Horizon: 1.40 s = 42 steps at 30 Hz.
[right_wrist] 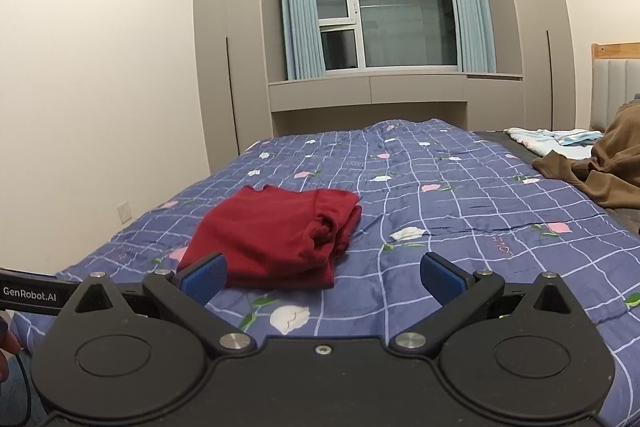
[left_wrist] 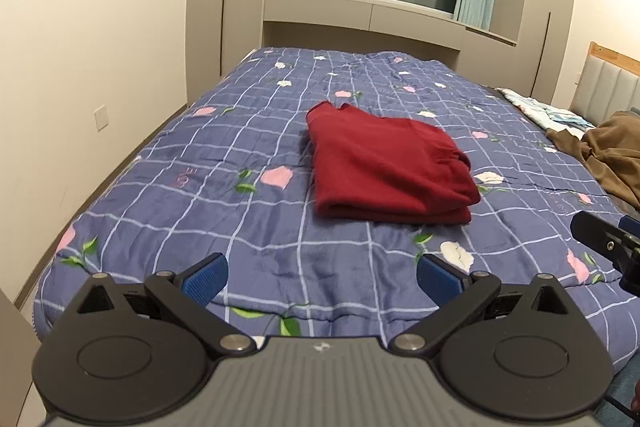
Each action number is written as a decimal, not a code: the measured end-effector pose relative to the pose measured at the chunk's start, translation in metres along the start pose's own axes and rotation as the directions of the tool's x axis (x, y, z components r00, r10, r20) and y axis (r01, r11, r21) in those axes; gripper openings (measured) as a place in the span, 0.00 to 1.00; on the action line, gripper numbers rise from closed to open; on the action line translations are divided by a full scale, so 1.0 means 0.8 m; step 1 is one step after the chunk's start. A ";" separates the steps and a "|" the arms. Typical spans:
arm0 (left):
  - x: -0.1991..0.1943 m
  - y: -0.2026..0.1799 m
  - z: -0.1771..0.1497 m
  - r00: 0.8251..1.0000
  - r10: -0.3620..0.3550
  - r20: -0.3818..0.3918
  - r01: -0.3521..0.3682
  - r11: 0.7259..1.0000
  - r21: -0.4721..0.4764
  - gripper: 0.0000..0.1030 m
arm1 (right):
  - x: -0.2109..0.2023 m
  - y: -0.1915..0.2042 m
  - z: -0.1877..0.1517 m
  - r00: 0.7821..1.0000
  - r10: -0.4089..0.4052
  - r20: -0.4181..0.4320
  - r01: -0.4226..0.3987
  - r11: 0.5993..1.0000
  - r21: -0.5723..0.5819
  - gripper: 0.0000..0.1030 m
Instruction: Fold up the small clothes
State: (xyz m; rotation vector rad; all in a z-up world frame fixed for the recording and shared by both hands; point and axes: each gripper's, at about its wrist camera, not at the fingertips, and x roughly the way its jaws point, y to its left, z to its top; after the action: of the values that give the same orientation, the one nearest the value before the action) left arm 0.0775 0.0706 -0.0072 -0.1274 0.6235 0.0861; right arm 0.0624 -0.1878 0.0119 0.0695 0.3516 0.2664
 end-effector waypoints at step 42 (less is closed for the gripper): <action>0.013 0.002 -0.005 0.999 0.007 -0.043 -0.007 1.000 0.002 0.99 | 0.017 -0.002 -0.013 0.999 0.012 -0.042 -0.012 1.000 -0.001 0.99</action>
State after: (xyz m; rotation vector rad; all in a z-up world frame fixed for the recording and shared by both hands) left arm 0.0832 0.0719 -0.0165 -0.1253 0.6668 0.0897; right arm 0.0716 -0.1855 -0.0027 0.0653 0.3929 0.2805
